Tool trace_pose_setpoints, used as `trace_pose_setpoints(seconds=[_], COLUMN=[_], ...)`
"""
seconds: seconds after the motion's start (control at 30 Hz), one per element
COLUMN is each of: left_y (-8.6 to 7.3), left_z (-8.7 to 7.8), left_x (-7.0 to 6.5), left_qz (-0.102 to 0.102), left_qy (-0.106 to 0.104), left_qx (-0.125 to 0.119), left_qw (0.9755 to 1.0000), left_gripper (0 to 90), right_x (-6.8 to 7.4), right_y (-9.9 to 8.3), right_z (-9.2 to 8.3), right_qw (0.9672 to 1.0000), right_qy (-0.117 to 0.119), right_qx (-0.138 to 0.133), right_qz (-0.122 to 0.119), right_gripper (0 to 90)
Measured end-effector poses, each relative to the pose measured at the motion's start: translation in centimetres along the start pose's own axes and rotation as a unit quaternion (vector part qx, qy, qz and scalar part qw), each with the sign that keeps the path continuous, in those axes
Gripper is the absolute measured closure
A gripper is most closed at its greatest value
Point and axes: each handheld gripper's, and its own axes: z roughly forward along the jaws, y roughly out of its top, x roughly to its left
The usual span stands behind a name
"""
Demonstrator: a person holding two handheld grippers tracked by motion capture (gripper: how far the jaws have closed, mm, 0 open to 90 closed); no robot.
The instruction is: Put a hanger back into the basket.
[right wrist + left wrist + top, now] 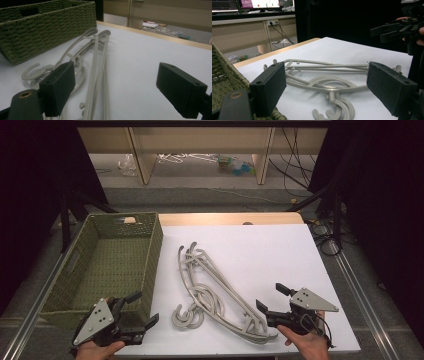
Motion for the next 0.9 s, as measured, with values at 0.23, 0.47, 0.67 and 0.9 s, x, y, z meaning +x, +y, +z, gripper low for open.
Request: trace_pose_setpoints(seconds=[0.23, 0.47, 0.67, 0.9], left_y=[0.1, 0.1, 0.0, 0.0], left_z=[0.0, 0.1, 0.2, 0.3], left_x=[-0.2, -0.2, -0.3, -0.4], left_qz=[0.000, 0.001, 0.002, 0.003], left_qy=[-0.002, -0.001, -0.003, -0.007], left_qx=[0.000, -0.001, 0.002, 0.002], left_qw=[1.0000, 1.0000, 1.0000, 1.0000], left_gripper=[15.6, 15.6, 15.6, 15.6], right_x=[0.8, 2.1, 3.9, 6.3], right_y=[0.1, 0.3, 0.6, 0.1], right_z=[0.4, 1.2, 2.9, 5.4], right_qw=[0.9997, 0.9973, 0.9903, 0.9700], right_qy=[0.014, 0.046, 0.083, 0.126], right_qx=[0.016, 0.053, 0.096, 0.177], right_qz=[-0.008, -0.021, -0.058, -0.110], right_gripper=[16.4, 16.7, 19.2, 24.3])
